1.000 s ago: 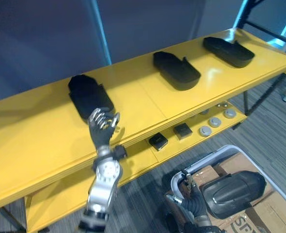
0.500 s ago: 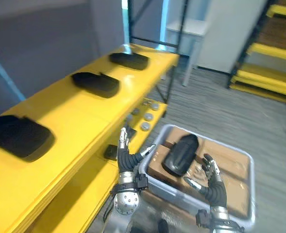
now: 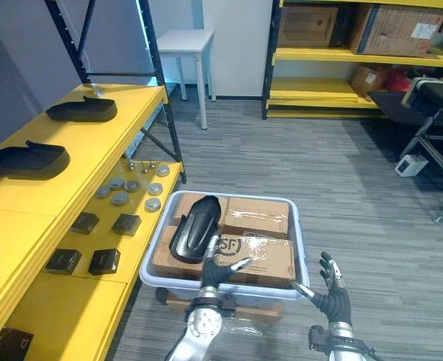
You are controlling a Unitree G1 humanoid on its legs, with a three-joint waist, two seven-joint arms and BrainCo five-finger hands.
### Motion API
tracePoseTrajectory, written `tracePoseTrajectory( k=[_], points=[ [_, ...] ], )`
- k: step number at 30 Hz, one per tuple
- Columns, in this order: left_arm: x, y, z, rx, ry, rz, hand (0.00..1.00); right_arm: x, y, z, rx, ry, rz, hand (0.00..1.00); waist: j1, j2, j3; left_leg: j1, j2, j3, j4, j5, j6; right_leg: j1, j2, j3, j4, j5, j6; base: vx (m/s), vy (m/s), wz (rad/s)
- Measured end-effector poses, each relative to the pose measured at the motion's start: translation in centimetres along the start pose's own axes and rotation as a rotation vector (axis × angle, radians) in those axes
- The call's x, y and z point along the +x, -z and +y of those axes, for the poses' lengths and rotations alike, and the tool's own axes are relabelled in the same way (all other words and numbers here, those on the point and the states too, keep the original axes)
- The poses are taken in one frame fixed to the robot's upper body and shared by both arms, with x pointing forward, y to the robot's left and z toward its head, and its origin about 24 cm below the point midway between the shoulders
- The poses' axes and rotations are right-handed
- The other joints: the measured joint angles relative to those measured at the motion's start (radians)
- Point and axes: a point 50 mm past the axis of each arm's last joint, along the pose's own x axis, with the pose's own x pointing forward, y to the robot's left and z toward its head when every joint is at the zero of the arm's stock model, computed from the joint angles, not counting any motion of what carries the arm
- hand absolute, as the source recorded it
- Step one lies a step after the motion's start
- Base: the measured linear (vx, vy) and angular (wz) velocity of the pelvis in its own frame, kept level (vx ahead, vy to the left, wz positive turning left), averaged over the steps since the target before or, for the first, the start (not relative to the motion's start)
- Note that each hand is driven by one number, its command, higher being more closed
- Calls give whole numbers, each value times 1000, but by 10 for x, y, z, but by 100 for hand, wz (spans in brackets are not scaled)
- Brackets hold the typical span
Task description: Walk over and take plastic housings, then place them on the shelf
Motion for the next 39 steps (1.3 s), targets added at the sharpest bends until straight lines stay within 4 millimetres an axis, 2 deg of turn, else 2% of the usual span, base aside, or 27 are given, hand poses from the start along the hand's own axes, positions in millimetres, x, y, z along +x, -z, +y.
tracePoseTrajectory(
  k=[2,3,4,5,6,7,8,10,11,13,15,17,20,25,29,35,37,38,39],
  points=[
    [-3,19,18,61,-72,69,0,16,5,2,-48,-8,13,0,8,2,21,-51,-22,-80,87,6,13,18,-25,1,-14,7,-10,-40,15,19],
    [-6,31,30,103,-119,113,0,30,4,4,-65,4,13,0,30,-2,29,-84,-53,-156,110,-21,0,14,-43,5,-21,16,-10,-66,100,2],
    [-9,42,44,146,-162,153,0,48,-1,10,-70,8,1,0,49,3,43,-96,-89,-224,82,-34,-6,13,-52,11,-31,27,-7,-72,118,-8],
    [-12,47,51,172,-184,171,0,57,-5,13,-73,7,-8,0,55,6,49,-104,-101,-248,54,-32,-3,9,-50,13,-37,33,-2,-73,137,-21],
    [-17,55,64,212,-225,203,0,77,-16,19,-77,8,-41,0,68,38,59,-115,-110,-266,2,-24,10,-5,-35,20,-39,41,6,-64,169,-20],
    [-20,61,75,232,-266,229,0,97,-32,26,-75,19,-78,0,82,44,75,-116,-109,-267,-33,-47,-14,-33,-30,30,-48,60,19,-62,224,-21],
    [-20,62,85,256,-292,239,0,118,-52,29,-67,52,-116,0,99,32,111,-134,-127,-263,-53,-39,-5,-52,-44,34,-73,94,30,-83,225,-7],
    [-20,62,90,278,-298,238,0,144,-80,29,-46,106,-155,0,123,32,162,-159,-159,-266,-50,-27,12,-55,-74,32,-112,128,46,-114,178,13],
    [-21,63,91,278,-299,241,0,150,-87,28,-42,123,-159,0,128,36,170,-168,-169,-268,-50,-24,15,-55,-84,30,-123,138,52,-74,145,21],
    [-25,68,95,293,-300,260,0,171,-119,23,-6,194,-199,0,152,39,207,-193,-198,-280,-52,-15,29,-58,-109,19,-150,159,66,-27,114,25],
    [-25,72,97,311,-275,279,0,179,-138,16,21,247,-225,0,153,38,218,-227,-213,-301,-49,-9,37,-74,-117,-2,-154,165,69,-24,71,34],
    [-25,79,95,320,-227,306,0,188,-165,6,52,313,-275,0,164,35,242,-262,-225,-319,-49,0,41,-98,-125,-11,-157,176,72,16,55,28],
    [-28,94,87,291,-150,380,0,201,-181,-11,62,395,-261,0,169,34,269,-291,-236,-347,-48,9,48,-110,-132,-33,-157,184,72,28,41,27],
    [-28,108,75,277,-59,464,0,220,-193,-29,2,442,-176,0,205,29,288,-348,-239,-356,-48,22,49,-162,-132,-33,-156,198,71,14,30,7],
    [-21,106,74,257,-41,460,0,227,-198,-30,-61,397,-137,0,217,27,302,-388,-238,-372,-40,25,48,-191,-128,-39,-156,205,70,-8,9,8],
    [-9,102,76,256,-27,456,0,232,-194,-32,-195,295,-100,0,231,19,320,-457,-236,-410,-11,25,48,-229,-120,-50,-153,217,72,7,8,13],
    [-6,101,76,259,-23,452,0,233,-200,-34,-204,292,-111,0,238,17,326,-464,-235,-414,-9,25,48,-233,-119,-50,-154,223,74,21,11,5],
    [-6,101,76,259,-19,453,0,233,-199,-35,-215,278,-110,100,243,17,326,-464,-235,-416,-8,25,48,-232,-118,-50,-153,224,75,36,10,5],
    [-6,101,76,259,-16,453,0,233,-199,-35,-222,276,-109,100,246,17,326,-465,-235,-419,-9,25,48,-232,-117,-50,-153,225,75,42,8,6]
  ],
)
